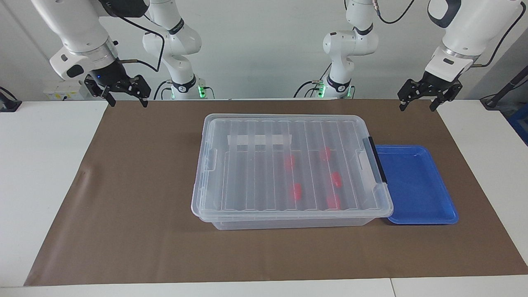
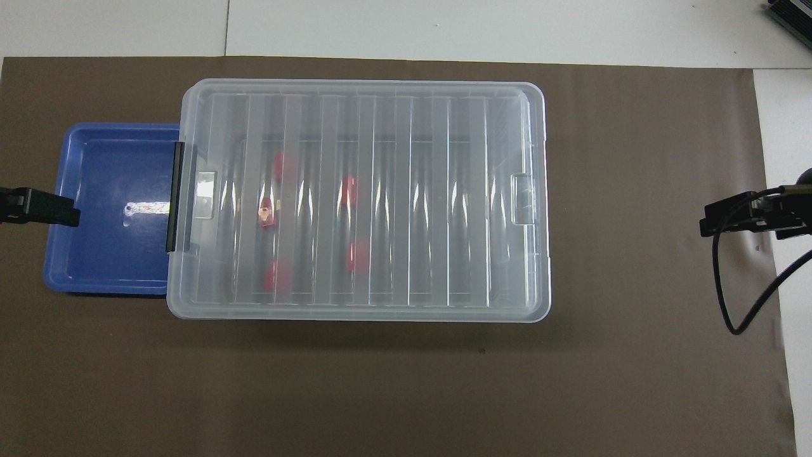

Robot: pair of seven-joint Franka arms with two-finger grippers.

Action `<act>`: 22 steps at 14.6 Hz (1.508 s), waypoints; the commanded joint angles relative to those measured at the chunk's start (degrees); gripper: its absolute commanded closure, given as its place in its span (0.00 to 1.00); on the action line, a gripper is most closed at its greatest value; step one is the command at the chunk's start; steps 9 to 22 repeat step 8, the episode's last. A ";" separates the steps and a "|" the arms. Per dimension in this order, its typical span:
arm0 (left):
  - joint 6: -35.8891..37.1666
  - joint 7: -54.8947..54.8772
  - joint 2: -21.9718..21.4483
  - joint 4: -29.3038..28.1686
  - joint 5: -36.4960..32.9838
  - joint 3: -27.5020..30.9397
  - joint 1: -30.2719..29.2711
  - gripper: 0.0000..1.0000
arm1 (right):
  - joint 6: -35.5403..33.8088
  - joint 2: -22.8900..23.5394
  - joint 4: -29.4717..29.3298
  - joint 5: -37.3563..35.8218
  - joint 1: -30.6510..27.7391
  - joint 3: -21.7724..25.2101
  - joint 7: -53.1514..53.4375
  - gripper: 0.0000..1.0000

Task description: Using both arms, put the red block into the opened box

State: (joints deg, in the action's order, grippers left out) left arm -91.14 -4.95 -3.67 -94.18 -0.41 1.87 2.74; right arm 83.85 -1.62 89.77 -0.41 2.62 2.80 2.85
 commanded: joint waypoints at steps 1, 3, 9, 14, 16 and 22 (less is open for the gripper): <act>0.70 -0.67 -0.37 0.40 -0.64 0.24 0.60 0.00 | -0.27 -0.05 -0.12 -1.61 -0.51 -0.43 -1.35 0.00; 0.62 -0.67 -0.37 0.31 -0.64 0.24 0.60 0.00 | -0.18 -0.05 -0.12 -1.70 -0.51 -0.34 -0.91 0.00; 0.44 -0.67 -0.37 0.31 -0.64 0.24 0.60 0.00 | 0.08 -0.05 -0.12 -1.44 -0.60 -0.43 -0.47 0.00; 0.44 -0.67 -0.37 0.31 -0.64 0.24 0.60 0.00 | 0.08 -0.05 -0.12 -1.44 -0.60 -0.43 -0.47 0.00; 0.44 -0.67 -0.37 0.31 -0.64 0.24 0.60 0.00 | 0.08 -0.05 -0.12 -1.44 -0.60 -0.43 -0.47 0.00; 0.44 -0.67 -0.37 0.31 -0.64 0.24 0.60 0.00 | 0.08 -0.05 -0.12 -1.44 -0.60 -0.43 -0.47 0.00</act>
